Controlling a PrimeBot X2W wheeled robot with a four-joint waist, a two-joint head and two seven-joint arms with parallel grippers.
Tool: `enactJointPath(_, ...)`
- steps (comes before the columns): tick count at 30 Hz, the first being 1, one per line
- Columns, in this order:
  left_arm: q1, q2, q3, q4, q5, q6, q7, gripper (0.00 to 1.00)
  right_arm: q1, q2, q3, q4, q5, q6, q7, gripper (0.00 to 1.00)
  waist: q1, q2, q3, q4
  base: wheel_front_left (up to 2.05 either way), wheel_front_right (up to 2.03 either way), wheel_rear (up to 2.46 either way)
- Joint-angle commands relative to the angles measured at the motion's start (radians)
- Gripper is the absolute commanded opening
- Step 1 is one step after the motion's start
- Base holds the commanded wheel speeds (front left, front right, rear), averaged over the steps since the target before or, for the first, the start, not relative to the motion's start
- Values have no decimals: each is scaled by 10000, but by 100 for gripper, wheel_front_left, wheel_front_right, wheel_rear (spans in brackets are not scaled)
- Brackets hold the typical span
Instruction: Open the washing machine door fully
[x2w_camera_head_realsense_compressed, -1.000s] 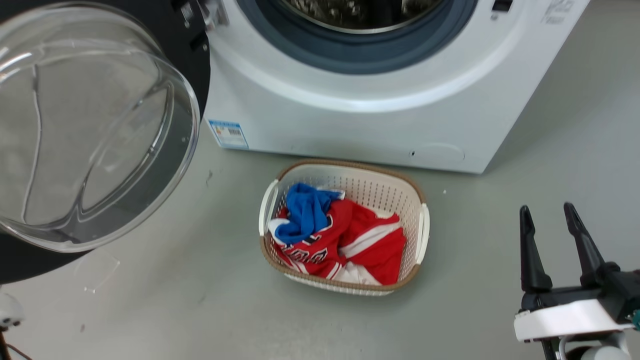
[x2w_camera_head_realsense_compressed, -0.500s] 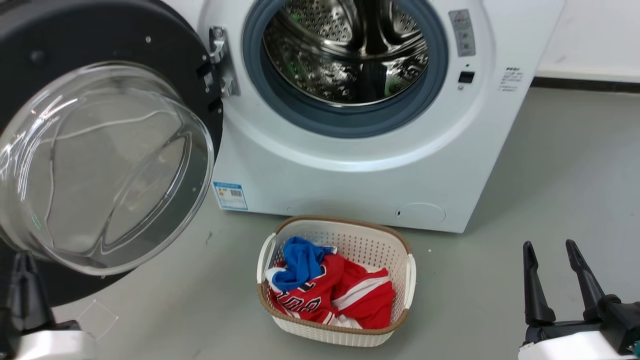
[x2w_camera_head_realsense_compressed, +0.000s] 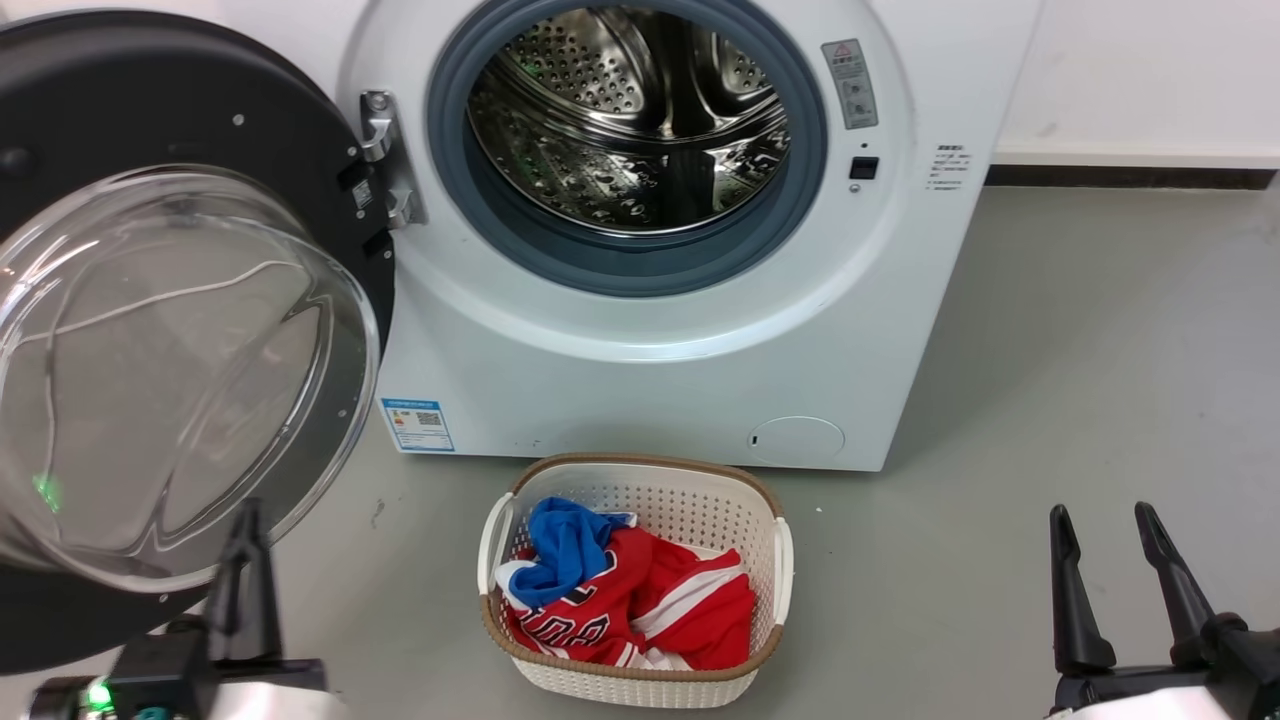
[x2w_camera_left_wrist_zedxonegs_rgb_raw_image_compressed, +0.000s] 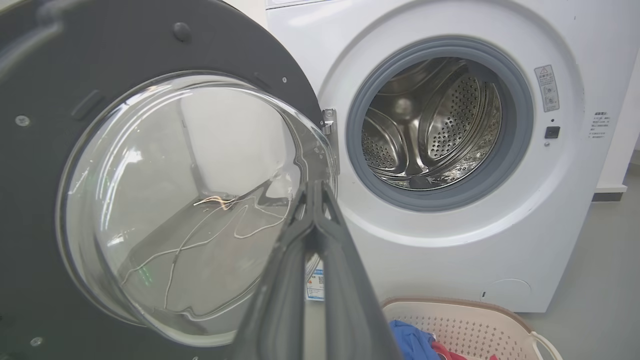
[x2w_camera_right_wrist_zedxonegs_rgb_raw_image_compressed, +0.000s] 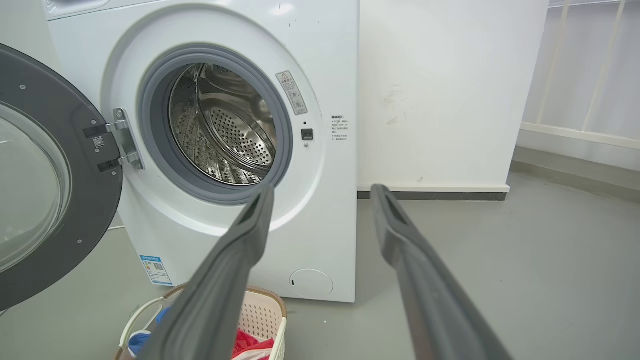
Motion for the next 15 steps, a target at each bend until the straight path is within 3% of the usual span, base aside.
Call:
enactJointPath(1, 94, -3, -57, -13, -66, -41, -8, 0, 151, 15, 1, -33, 61, -2, -21, 100, 2, 0, -20, -56, 0, 0, 0)
enactJointPath(10, 286, -37, -1194, 317, -338, -64, -8, 0, 318, 15, 14, -197, 149, -2, -21, 100, 2, 0, -47, -446, 0, 0, 0)
enactJointPath(11, 303, -40, -1261, 364, -378, -67, -8, 15, 315, 15, 15, -201, 153, -2, -21, 100, 2, 0, -41, -483, 0, 0, 0)
enactJointPath(12, 306, -43, -1296, 382, -410, -63, -8, 45, 315, 15, 16, -213, 154, -2, -21, 100, 2, 0, -31, -522, 0, 0, 0)
enactJointPath(13, 295, -41, -1317, 378, -396, -36, -8, 100, 327, 15, 14, -218, 155, -2, -21, 100, 2, 0, -22, -553, 0, 0, 0)
enactJointPath(15, 290, -47, -1393, 338, -460, -22, -8, 100, 336, 15, 3, -233, 166, -2, -21, 100, 2, 0, -2, -606, 0, 0, 0)
